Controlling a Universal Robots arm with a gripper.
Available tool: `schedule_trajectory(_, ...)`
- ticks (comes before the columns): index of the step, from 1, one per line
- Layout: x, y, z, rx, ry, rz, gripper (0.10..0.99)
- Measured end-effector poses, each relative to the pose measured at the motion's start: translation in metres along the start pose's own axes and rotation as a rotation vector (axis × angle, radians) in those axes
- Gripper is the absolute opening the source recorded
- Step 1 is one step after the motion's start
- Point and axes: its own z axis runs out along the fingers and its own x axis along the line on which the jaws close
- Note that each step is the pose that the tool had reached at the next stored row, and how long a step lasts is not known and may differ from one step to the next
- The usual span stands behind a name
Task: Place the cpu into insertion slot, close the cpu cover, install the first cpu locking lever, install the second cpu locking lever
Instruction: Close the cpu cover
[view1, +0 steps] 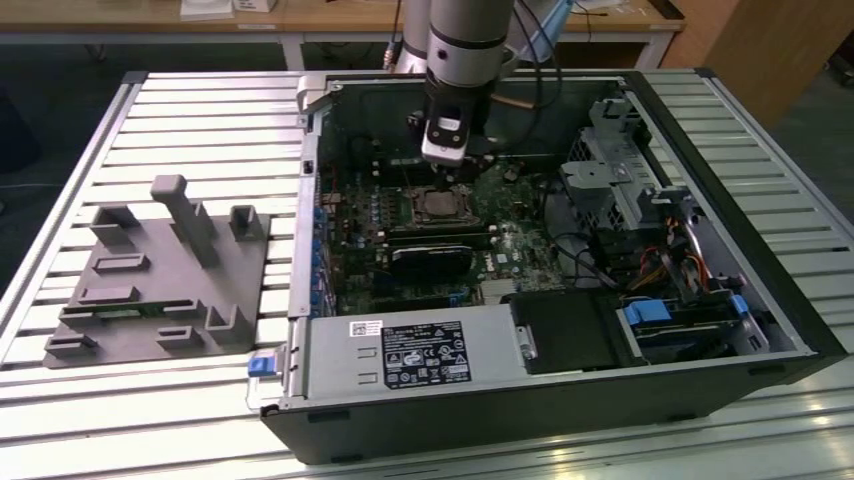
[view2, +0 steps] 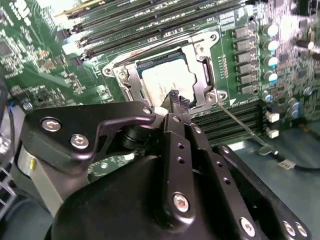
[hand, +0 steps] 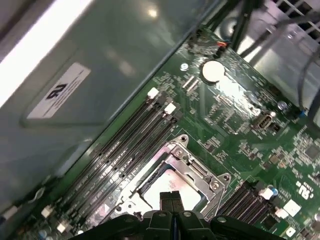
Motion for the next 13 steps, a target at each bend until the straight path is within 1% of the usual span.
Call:
schedule_trajectory(7,0.0000,0.0000,0.0003,0.005,0.0010,-0.116,0.106)
schedule_trajectory(13,0.0000,0.0000,0.0004,0.009,0.0017,-0.205,0.106)
